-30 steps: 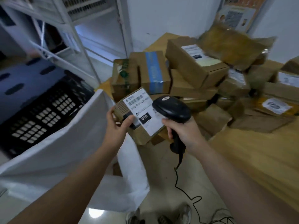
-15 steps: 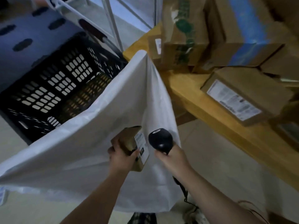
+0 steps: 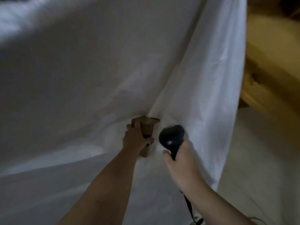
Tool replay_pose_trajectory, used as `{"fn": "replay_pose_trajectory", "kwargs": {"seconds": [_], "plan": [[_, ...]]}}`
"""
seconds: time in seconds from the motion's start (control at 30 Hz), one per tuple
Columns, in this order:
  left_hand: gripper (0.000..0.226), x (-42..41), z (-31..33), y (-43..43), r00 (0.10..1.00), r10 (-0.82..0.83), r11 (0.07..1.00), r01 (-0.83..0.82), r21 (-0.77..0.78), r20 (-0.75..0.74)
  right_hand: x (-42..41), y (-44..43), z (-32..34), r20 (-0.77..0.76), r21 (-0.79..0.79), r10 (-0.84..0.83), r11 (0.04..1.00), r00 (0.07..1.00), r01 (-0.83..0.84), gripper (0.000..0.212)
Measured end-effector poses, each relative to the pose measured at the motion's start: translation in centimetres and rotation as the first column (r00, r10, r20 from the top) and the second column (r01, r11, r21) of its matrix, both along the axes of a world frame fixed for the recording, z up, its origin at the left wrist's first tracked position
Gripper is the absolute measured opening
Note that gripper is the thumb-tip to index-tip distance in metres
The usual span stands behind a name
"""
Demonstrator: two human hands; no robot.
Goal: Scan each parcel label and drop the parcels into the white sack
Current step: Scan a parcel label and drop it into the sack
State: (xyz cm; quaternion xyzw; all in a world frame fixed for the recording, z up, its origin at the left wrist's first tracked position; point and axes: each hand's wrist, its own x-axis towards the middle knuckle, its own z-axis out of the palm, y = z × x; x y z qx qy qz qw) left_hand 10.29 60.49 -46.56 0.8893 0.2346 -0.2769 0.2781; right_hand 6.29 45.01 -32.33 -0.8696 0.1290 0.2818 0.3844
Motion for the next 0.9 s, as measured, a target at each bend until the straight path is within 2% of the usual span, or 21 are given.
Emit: {"fn": "replay_pose_trajectory", "kwargs": {"seconds": [0.1,0.2,0.4,0.53,0.6,0.77,0.9], "plan": [[0.101,1.1,-1.9,-1.2,1.0,-0.001,1.0,0.001,0.007,0.028,0.7,-1.5,-0.6,0.107,-0.117,-0.041,0.992,0.993,0.054,0.041],[0.102,2.1,-3.8,-2.6,0.998,0.006,1.0,-0.005,-0.028,0.056,1.6,-3.0,-2.0,0.133,-0.161,-0.071,0.983,0.989,0.092,0.043],[0.113,3.5,-4.9,-3.5,0.998,-0.024,0.999,0.026,-0.039,0.053,2.5,-3.7,-3.1,0.133,-0.094,-0.073,0.992,0.988,0.086,0.047],[0.094,3.6,-1.9,-3.4,0.997,-0.065,0.995,0.062,0.083,0.044,2.3,-4.0,-2.6,0.097,-0.069,-0.074,0.994,0.992,0.081,0.038],[0.084,3.1,0.0,-3.6,0.994,-0.1,0.988,0.092,0.127,0.053,2.0,-4.3,-2.1,0.095,-0.069,-0.069,0.995,0.993,0.076,0.04],[0.046,0.8,6.3,-3.5,0.992,-0.123,0.97,0.111,0.217,0.04,1.4,-4.0,0.6,0.059,-0.084,-0.053,0.995,0.997,0.058,0.041],[0.034,-2.1,13.8,-3.0,0.959,-0.284,0.898,0.263,0.352,0.008,0.6,-3.6,5.7,0.057,-0.076,0.025,0.997,0.998,-0.021,0.045]]}}
